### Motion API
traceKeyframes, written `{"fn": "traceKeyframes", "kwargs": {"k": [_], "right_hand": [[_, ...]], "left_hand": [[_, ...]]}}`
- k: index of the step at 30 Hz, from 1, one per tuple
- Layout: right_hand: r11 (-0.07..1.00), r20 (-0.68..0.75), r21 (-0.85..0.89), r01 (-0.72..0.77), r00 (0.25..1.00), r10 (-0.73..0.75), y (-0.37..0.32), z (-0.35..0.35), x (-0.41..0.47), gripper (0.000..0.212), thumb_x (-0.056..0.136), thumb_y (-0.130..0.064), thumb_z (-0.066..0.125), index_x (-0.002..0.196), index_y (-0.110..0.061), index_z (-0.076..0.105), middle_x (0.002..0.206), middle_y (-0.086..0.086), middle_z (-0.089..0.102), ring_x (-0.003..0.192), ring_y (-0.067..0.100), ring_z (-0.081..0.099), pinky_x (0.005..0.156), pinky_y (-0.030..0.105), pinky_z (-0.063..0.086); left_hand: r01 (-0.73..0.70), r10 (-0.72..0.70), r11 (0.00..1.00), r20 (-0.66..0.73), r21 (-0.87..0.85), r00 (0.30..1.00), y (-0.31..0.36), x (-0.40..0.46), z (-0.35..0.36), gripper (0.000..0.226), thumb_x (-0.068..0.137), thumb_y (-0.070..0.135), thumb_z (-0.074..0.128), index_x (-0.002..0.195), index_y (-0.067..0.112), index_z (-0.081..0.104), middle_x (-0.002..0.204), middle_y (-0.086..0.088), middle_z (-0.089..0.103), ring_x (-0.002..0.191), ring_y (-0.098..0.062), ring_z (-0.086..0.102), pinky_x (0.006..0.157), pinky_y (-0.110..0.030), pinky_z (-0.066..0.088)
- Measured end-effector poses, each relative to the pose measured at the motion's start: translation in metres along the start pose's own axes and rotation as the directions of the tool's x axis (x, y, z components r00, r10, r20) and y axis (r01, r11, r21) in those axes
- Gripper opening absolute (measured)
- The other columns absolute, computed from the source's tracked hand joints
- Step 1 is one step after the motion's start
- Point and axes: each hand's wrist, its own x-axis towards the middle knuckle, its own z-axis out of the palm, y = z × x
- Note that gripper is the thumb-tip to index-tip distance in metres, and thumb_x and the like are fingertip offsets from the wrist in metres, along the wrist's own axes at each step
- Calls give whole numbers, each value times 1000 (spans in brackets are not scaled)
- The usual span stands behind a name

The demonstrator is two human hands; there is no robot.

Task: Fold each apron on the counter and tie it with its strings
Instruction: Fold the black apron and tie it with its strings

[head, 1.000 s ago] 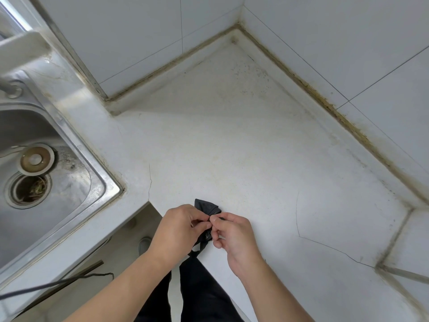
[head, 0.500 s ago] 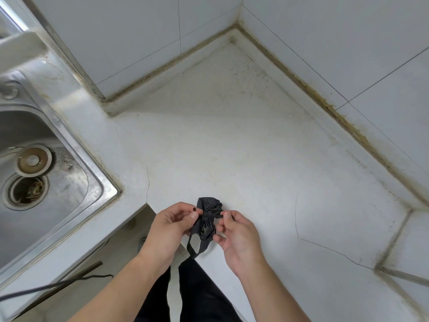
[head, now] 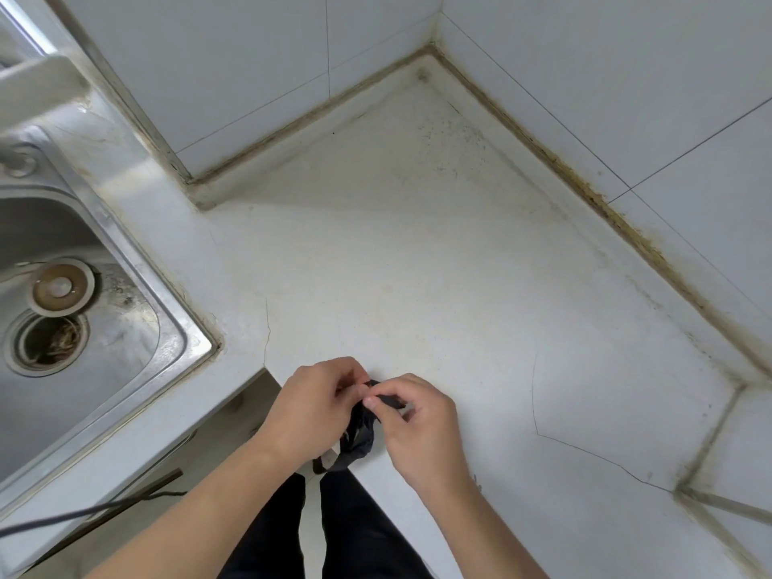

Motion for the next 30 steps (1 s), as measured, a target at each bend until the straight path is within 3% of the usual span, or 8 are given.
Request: {"fn": "traceKeyframes", "kwargs": {"k": [4,9,14,18,21,24,26,30], "right_hand": [[984,41,-103,145,989,-141,-1,-3,17,17,85,-9,82,82,-26,80,92,-10,65,81,18,65,65,28,52],[997,47,20,68,996,-69,-4,-8,28,22,83,-3,80,75,-23,79,88,-8,72,88,19,70,72,35,58],[989,60,127,-76,996,69,-3,-11,29,21,86,-3,78,79,-22,81,86,-3,76,81,21,72,66,48,63],[977,53,167,-131,991,124,-6,-10,30,20,87,-1,77,81,-20,81,84,1,76,75,21,72,60,36,61],[983,81,163,-88,994,76,-6,-12,31,20,85,-2,80,81,-20,83,88,-1,71,77,18,71,59,30,59],[994,118,88,-61,992,50,-6,-10,32,19,84,-8,84,82,-27,85,92,-4,65,83,17,68,64,36,62],[997,106,53,-64,993,58,-5,-8,34,20,83,-8,85,81,-29,85,91,-5,66,82,18,68,66,43,62],[985,91,95,-146,986,138,-6,-9,36,17,82,-4,82,77,-21,83,84,-2,71,71,24,71,55,52,62]], "left_hand": [[-27,20,996,93,80,996,4,9,-5,20,96,17,61,84,30,71,74,13,71,70,-8,65,67,-26,54],[71,-29,971,184,-228,983,-2,10,-12,22,96,22,74,76,29,76,66,7,67,61,-9,57,63,-27,47],[250,-147,815,232,-522,962,-7,3,-13,6,92,17,78,95,16,84,92,-12,80,84,-25,73,83,-41,57],[283,-140,746,273,-603,952,-5,-2,-9,11,96,12,73,99,12,83,98,-13,80,90,-24,76,77,-32,59],[279,-160,762,247,-585,956,-5,-2,-6,13,97,11,71,96,13,83,94,-14,80,80,-22,72,69,-27,53],[221,-121,855,232,-470,965,-8,1,-3,18,96,6,69,87,14,83,70,-15,68,64,-19,53,65,-30,43],[197,-81,881,273,-430,959,-7,4,-3,25,96,3,68,79,16,81,59,-1,56,61,-14,48,63,-28,42],[206,-75,886,311,-415,948,-8,7,-11,20,95,8,74,84,21,84,71,-2,72,68,-8,60,66,-22,50]]}}
